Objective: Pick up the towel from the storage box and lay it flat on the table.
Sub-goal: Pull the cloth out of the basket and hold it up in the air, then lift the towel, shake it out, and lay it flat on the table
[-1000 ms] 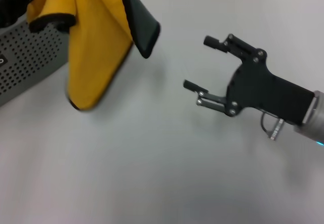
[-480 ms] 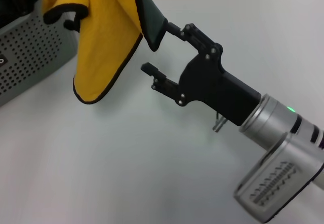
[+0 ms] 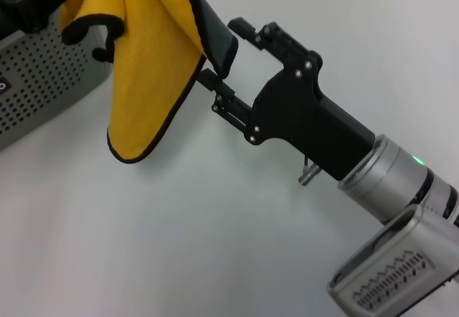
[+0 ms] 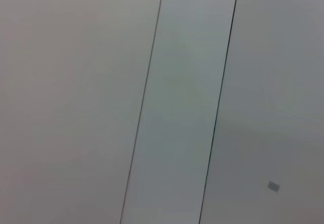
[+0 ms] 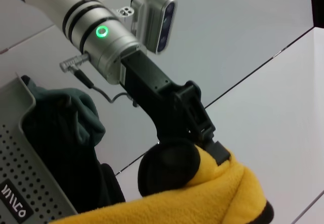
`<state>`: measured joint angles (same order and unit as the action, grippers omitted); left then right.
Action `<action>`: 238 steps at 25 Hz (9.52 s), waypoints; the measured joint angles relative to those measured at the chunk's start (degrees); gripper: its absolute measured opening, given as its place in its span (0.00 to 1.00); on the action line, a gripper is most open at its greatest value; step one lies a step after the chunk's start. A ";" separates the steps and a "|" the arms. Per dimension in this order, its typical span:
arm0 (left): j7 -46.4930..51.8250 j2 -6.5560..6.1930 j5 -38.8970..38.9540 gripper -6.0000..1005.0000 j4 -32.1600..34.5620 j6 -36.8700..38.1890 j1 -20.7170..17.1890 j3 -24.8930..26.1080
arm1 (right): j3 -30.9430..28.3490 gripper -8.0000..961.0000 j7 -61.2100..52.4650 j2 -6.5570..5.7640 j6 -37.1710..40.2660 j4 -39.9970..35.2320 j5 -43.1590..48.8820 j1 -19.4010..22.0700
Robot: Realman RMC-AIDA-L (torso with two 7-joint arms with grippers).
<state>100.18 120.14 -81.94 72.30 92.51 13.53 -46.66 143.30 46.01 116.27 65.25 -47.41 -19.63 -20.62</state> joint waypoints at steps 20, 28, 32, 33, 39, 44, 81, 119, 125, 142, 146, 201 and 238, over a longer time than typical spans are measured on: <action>-0.07 -0.05 0.41 0.11 -0.03 0.59 0.03 -0.62 | 1.05 0.31 3.43 0.00 -0.05 1.07 -4.85 -0.06; -0.07 -0.09 0.46 0.11 0.03 0.58 -0.04 -1.88 | 1.25 0.30 3.18 0.00 0.24 1.42 -5.54 -0.18; -0.07 -0.09 0.47 0.12 0.03 0.57 -0.17 -1.93 | 1.52 0.30 3.25 0.00 0.31 1.24 -5.51 -0.15; -0.07 -0.09 0.47 0.12 0.03 0.57 -0.29 -1.94 | 1.60 0.30 3.26 0.00 0.37 1.35 -5.39 -0.15; -0.14 -0.10 0.43 0.12 -0.47 0.56 -1.18 -1.82 | 1.97 0.22 3.01 0.00 1.09 1.61 -4.84 0.22; -0.86 -0.19 0.06 0.13 -0.78 0.56 -2.16 -1.81 | 2.49 0.06 1.32 0.00 3.57 1.61 -5.07 0.43; -37.85 -0.45 -1.68 0.53 -42.75 18.68 4.64 -1.61 | -63.35 0.02 -102.99 -4.30 24.16 -0.83 51.43 -5.46; -37.84 -0.51 0.32 0.59 -55.71 18.73 13.78 -5.07 | -63.35 0.02 -107.51 -1.40 30.77 -0.67 55.21 -9.59; -37.87 -0.38 -0.05 0.59 -56.00 18.45 14.77 -5.10 | -63.44 0.02 -107.20 -1.23 30.44 -0.57 55.32 -9.76; -37.60 -0.48 -3.39 0.57 -55.67 18.80 15.29 -6.70 | -66.48 0.02 -106.30 -0.97 28.78 0.14 56.47 -9.91; -37.61 -0.46 -2.59 0.56 -55.73 19.05 15.20 -6.51 | -66.57 0.02 -106.30 -0.96 28.78 0.14 56.47 -9.74; -21.26 -3.72 12.22 0.03 -39.86 23.66 5.61 -6.06 | -66.58 0.03 -121.38 -8.01 20.23 2.04 69.76 -7.22; -5.98 -9.66 -31.03 0.03 -32.77 8.07 13.20 4.25 | -62.20 0.03 -122.68 -0.10 13.32 19.02 83.89 -10.51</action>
<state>94.20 110.48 -112.97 39.53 100.57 26.73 -42.42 81.11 -76.67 116.17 78.57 -28.40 64.27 -31.13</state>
